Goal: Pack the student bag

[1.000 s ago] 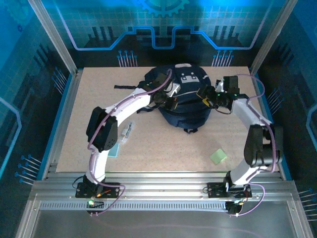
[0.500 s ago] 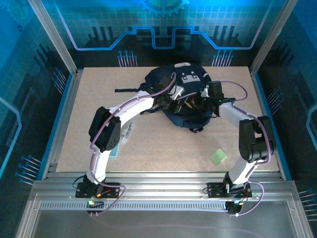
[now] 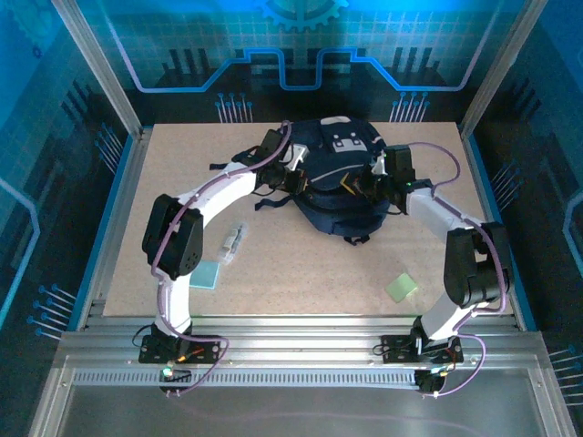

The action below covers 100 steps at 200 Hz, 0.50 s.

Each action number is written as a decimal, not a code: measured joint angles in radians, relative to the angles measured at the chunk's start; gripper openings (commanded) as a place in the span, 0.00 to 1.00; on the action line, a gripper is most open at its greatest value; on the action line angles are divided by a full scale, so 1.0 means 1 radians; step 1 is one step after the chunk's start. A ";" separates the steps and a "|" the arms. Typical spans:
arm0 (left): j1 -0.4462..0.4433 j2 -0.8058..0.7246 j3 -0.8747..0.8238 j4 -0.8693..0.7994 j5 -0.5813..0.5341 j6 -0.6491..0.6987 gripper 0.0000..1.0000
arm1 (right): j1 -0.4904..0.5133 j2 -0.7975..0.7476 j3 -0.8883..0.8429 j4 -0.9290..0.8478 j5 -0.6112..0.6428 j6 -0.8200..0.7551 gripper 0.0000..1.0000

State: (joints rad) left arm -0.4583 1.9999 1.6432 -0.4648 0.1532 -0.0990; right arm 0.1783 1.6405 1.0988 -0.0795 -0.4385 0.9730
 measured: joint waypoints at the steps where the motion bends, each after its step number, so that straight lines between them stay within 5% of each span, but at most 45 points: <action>1: 0.000 0.000 0.001 0.000 -0.002 0.000 0.00 | 0.000 0.001 0.004 -0.003 -0.002 -0.003 0.00; 24: -0.002 0.025 0.053 -0.018 -0.069 0.000 0.00 | 0.001 0.038 0.088 -0.047 -0.025 -0.041 0.06; 46: -0.003 0.036 0.066 -0.001 -0.142 -0.016 0.37 | 0.005 0.050 0.143 -0.123 -0.013 -0.104 0.56; 65: -0.003 0.019 -0.015 0.055 -0.222 -0.038 0.63 | -0.003 0.015 0.150 -0.218 0.056 -0.165 0.86; 74: -0.005 0.001 -0.077 0.076 -0.244 -0.044 0.83 | -0.005 -0.013 0.150 -0.272 0.103 -0.193 0.99; 81: -0.009 -0.017 -0.128 0.091 -0.255 -0.053 0.99 | -0.008 -0.037 0.148 -0.310 0.138 -0.217 1.00; 100: -0.022 -0.084 -0.273 0.139 -0.262 -0.084 0.99 | -0.018 -0.107 0.139 -0.413 0.236 -0.263 1.00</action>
State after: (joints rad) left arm -0.4805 1.9163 1.3705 -0.3260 -0.1085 -0.1833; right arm 0.1608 1.5333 1.2377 -0.4923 -0.2028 0.7101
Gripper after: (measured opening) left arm 0.977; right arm 0.996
